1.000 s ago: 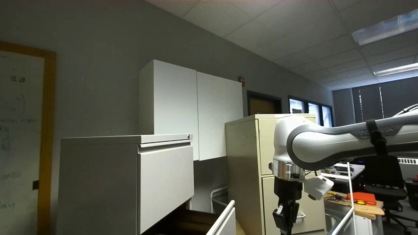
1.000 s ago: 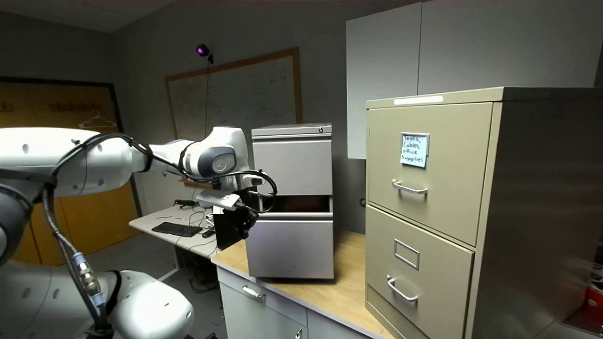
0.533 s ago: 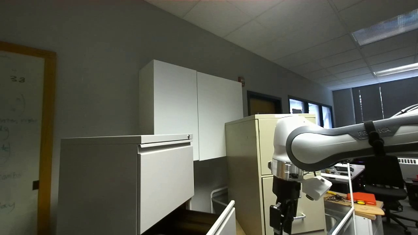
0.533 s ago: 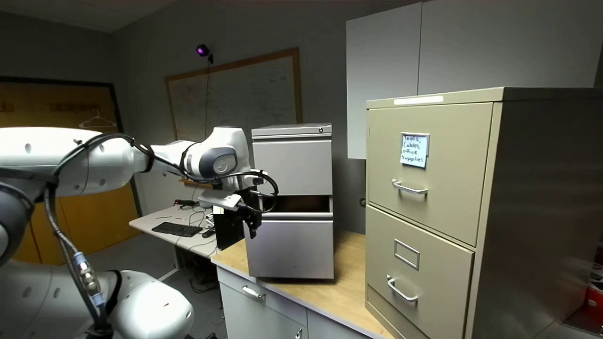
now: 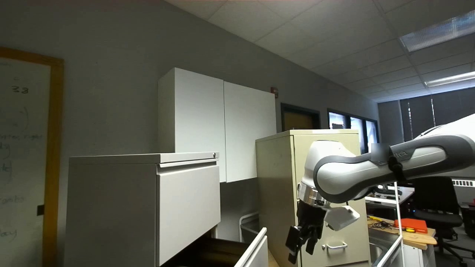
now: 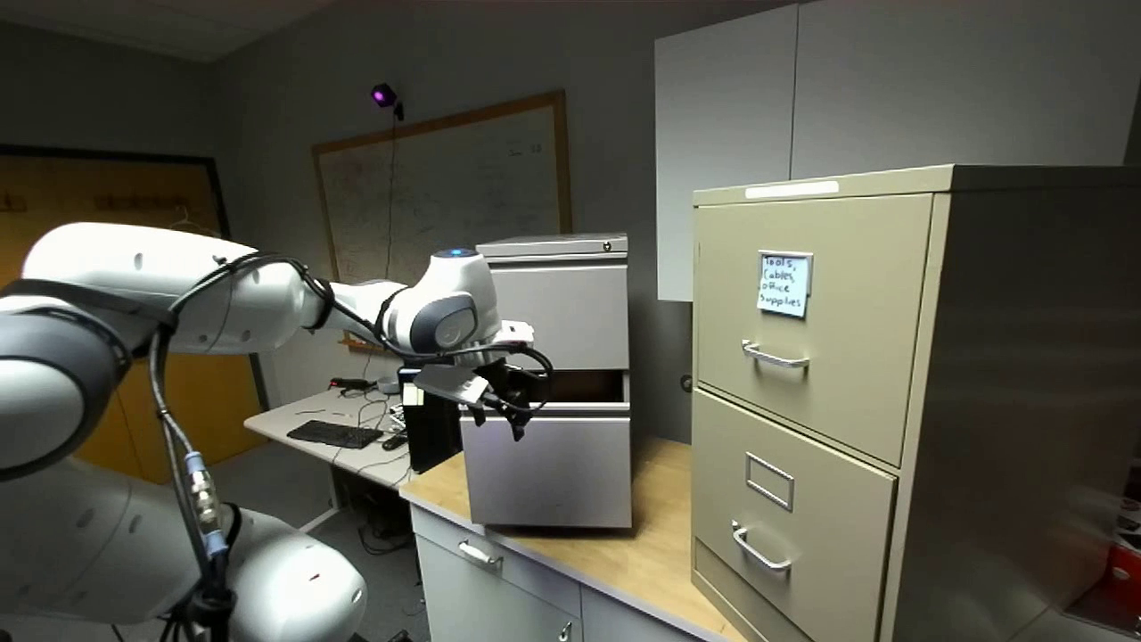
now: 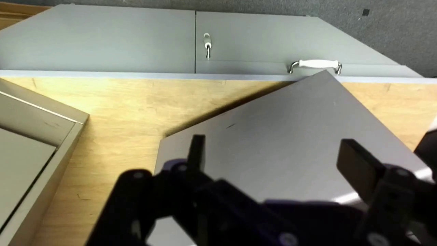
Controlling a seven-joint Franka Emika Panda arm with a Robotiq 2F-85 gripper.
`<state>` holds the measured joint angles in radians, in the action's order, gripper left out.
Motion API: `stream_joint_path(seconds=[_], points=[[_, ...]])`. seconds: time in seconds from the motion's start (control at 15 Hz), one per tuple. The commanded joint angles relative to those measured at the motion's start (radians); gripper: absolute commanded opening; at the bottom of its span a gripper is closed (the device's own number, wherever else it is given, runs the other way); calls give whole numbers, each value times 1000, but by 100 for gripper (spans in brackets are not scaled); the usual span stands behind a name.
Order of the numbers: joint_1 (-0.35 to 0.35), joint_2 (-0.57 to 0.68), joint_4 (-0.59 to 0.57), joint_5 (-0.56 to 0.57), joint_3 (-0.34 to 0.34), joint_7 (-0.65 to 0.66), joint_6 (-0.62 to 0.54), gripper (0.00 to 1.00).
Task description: Close the bottom drawer
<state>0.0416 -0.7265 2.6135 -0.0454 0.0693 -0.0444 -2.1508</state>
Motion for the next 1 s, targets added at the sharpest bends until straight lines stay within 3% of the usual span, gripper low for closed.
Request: stream_joint_path(seconds=[0.0, 0.07, 0.13, 0.47, 0.73, 0.93], points=[[7, 108, -41, -46, 28, -44, -109, 100], [13, 141, -46, -69, 42, -53, -155, 75], [20, 171, -54, -95, 56, -64, -194, 75], [80, 340, -120, -290, 142, -177, -376, 36], [155, 433, -185, -561, 224, -325, -455, 5], [207, 495, -232, -772, 273, -453, -467, 0]])
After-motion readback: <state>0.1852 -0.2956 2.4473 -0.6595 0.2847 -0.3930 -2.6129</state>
